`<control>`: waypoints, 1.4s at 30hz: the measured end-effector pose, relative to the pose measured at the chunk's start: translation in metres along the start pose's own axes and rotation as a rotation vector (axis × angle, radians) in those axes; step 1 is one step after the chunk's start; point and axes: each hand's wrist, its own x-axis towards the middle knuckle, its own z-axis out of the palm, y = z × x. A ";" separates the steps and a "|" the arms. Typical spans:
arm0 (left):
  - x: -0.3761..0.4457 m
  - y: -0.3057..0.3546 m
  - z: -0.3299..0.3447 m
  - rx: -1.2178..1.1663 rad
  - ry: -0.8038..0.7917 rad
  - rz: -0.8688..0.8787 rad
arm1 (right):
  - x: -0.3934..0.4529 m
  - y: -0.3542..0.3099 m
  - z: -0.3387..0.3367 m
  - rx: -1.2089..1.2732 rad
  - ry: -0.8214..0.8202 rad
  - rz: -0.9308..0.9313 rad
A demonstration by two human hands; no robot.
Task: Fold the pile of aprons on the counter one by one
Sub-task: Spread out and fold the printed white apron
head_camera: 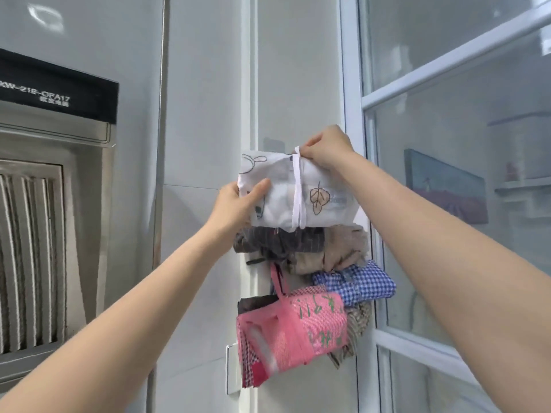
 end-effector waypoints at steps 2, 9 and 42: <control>0.016 -0.002 0.011 -0.017 0.094 -0.013 | 0.024 -0.001 0.008 -0.058 0.015 0.003; 0.059 -0.015 0.011 0.053 0.298 -0.086 | 0.070 0.004 0.046 -0.164 -0.056 -0.030; -0.004 -0.004 -0.029 0.602 0.425 0.025 | -0.018 -0.006 0.056 -0.327 0.129 -0.409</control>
